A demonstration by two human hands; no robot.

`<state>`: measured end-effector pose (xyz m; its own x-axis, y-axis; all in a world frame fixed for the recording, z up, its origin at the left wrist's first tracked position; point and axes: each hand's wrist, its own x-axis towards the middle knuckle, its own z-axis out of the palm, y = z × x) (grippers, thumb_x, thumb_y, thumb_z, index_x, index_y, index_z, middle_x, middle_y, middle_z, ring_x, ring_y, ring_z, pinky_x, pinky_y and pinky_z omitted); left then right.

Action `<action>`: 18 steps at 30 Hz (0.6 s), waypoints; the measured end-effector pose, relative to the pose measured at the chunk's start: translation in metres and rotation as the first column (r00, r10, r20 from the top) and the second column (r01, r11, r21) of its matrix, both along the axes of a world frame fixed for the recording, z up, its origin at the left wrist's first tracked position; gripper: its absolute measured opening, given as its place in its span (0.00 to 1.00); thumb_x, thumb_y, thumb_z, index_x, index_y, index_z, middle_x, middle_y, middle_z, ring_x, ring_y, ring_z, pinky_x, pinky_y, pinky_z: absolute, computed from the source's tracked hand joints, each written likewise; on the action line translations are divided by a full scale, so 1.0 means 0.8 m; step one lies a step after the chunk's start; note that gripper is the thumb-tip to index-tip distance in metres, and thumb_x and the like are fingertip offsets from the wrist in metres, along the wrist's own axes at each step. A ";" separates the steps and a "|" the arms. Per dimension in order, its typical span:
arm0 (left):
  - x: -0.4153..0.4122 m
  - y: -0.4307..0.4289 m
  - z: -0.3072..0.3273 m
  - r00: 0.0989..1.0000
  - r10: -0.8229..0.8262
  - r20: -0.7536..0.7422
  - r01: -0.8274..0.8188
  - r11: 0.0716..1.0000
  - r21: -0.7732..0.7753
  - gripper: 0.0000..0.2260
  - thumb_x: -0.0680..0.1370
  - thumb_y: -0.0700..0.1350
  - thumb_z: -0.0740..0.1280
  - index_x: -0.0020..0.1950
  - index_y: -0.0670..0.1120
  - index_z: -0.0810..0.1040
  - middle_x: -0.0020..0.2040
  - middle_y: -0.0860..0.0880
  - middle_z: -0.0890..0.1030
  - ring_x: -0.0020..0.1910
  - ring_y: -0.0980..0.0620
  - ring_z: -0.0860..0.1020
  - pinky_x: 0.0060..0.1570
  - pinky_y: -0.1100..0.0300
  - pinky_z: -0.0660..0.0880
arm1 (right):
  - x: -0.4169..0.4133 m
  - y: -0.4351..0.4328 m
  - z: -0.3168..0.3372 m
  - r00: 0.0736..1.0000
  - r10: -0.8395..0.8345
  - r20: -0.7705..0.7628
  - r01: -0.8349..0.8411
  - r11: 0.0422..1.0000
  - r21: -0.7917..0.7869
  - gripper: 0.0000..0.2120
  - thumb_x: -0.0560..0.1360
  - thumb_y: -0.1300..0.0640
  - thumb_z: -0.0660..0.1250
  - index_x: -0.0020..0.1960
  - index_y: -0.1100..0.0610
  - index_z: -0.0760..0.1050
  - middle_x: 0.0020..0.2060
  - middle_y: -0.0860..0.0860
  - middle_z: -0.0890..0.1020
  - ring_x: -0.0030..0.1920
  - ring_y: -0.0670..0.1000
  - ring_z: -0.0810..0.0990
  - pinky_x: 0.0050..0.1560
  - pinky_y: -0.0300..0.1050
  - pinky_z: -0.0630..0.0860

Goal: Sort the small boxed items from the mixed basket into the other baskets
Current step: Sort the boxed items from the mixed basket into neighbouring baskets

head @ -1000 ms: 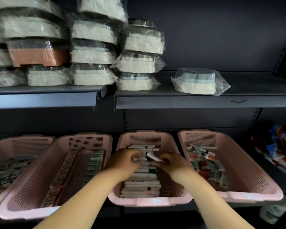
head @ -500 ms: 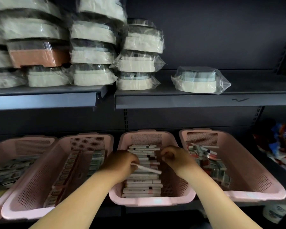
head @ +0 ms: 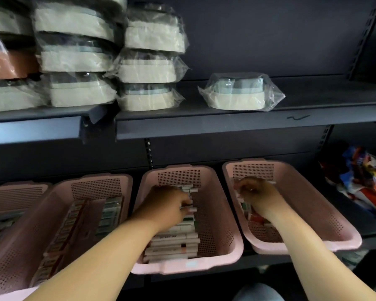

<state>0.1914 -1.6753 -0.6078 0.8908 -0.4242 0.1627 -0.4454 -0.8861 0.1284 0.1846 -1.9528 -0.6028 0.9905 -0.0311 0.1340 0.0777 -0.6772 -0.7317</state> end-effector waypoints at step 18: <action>0.107 -0.234 -0.039 0.955 -0.252 -0.158 0.224 0.959 -0.174 0.06 0.78 0.47 0.71 0.53 0.53 0.85 0.51 0.54 0.83 0.48 0.55 0.81 0.51 0.54 0.81 | 0.061 -0.161 0.008 0.980 -0.005 -0.201 0.002 1.000 -0.012 0.03 0.77 0.52 0.71 0.46 0.45 0.80 0.46 0.45 0.84 0.48 0.44 0.82 0.53 0.41 0.76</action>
<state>0.2772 -1.8629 -0.6390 0.7870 -0.6101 0.0912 -0.5989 -0.7203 0.3499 0.2333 -2.0818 -0.5966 0.9971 -0.0344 -0.0673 -0.0726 -0.6856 -0.7244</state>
